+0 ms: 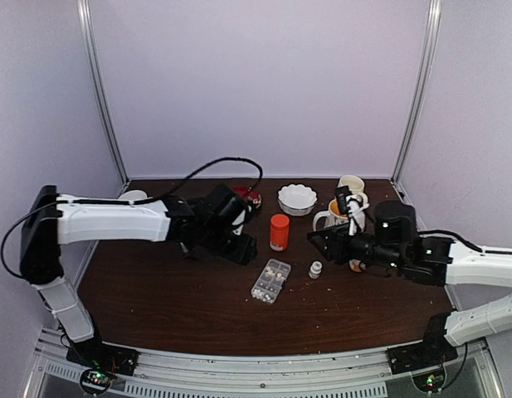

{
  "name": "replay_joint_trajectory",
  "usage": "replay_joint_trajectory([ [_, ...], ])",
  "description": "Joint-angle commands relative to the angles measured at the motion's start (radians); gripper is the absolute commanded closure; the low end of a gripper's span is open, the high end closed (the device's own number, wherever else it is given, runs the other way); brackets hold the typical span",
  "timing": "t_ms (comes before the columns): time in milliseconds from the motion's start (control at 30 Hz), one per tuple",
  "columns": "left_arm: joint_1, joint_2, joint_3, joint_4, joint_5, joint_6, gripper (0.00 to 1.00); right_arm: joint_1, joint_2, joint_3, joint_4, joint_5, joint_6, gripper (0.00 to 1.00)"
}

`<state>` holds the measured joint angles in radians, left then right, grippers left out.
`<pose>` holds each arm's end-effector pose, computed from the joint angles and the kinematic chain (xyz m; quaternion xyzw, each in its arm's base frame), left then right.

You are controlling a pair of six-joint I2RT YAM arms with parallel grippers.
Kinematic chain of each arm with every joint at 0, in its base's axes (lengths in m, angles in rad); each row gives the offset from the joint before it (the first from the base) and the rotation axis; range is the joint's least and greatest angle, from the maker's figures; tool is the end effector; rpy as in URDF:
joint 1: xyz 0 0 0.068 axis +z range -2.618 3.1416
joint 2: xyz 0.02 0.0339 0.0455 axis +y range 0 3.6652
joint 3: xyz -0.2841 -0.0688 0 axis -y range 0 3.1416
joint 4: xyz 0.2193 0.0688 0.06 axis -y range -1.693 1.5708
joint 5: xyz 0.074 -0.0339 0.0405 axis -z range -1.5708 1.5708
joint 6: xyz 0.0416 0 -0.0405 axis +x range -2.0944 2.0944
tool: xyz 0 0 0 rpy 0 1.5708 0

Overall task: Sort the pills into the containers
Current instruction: Reset both arms

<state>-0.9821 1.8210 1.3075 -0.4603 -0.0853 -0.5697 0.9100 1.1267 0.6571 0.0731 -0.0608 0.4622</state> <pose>0.2116 -0.3105 0.2378 0.1832 0.9372 -0.1767 0.2383 0.1375 0.1809 0.2797 -0.2012 0.8076 0.3704 0.4124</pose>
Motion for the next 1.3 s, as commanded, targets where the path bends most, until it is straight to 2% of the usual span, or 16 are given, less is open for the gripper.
replay_joint_trajectory([
  [0,0.11,-0.335,-0.101,0.056,-0.186,0.031,0.35,-0.047,-0.265,-0.061,-0.028,0.263,-0.216,0.31],
  [67,0.175,-0.431,-0.136,0.046,-0.204,0.06,0.22,-0.087,-0.356,-0.063,-0.045,0.342,-0.293,0.13],
  [133,0.231,-0.502,-0.152,0.017,-0.264,0.102,0.06,-0.145,-0.41,-0.052,-0.065,0.386,-0.357,0.05],
  [167,0.254,-0.535,-0.16,0.01,-0.285,0.122,0.03,-0.166,-0.425,-0.043,-0.066,0.409,-0.382,0.01],
  [333,0.355,-0.677,-0.227,0.055,-0.332,0.198,0.02,-0.245,-0.462,-0.028,-0.056,0.514,-0.505,0.0],
  [433,0.421,-0.74,-0.283,0.105,-0.324,0.249,0.02,-0.324,-0.479,-0.041,-0.025,0.528,-0.516,0.0],
  [600,0.548,-0.797,-0.407,0.234,-0.325,0.313,0.02,-0.562,-0.469,-0.114,0.083,0.428,-0.422,0.0],
  [733,0.635,-0.844,-0.61,0.471,-0.379,0.344,0.02,-0.763,-0.437,-0.278,0.332,0.303,-0.366,0.0],
  [867,0.663,-0.876,-0.882,0.936,-0.433,0.448,0.02,-0.798,-0.36,-0.437,0.665,0.314,-0.445,0.0],
  [900,0.67,-0.86,-0.913,1.007,-0.454,0.46,0.02,-0.798,-0.324,-0.465,0.737,0.317,-0.471,0.01],
  [1033,0.7,-0.736,-0.873,0.997,-0.543,0.494,0.02,-0.808,-0.131,-0.518,0.96,0.288,-0.503,0.01],
  [1067,0.705,-0.718,-0.848,0.965,-0.535,0.511,0.03,-0.814,-0.096,-0.514,0.961,0.274,-0.476,0.02],
  [1167,0.714,-0.672,-0.847,1.035,-0.535,0.598,0.02,-0.819,-0.005,-0.506,0.986,0.2,-0.472,0.01],
  [1267,0.763,-0.657,-0.865,1.08,-0.495,0.596,0.02,-0.82,0.113,-0.517,1.135,0.192,-0.474,0.02],
])
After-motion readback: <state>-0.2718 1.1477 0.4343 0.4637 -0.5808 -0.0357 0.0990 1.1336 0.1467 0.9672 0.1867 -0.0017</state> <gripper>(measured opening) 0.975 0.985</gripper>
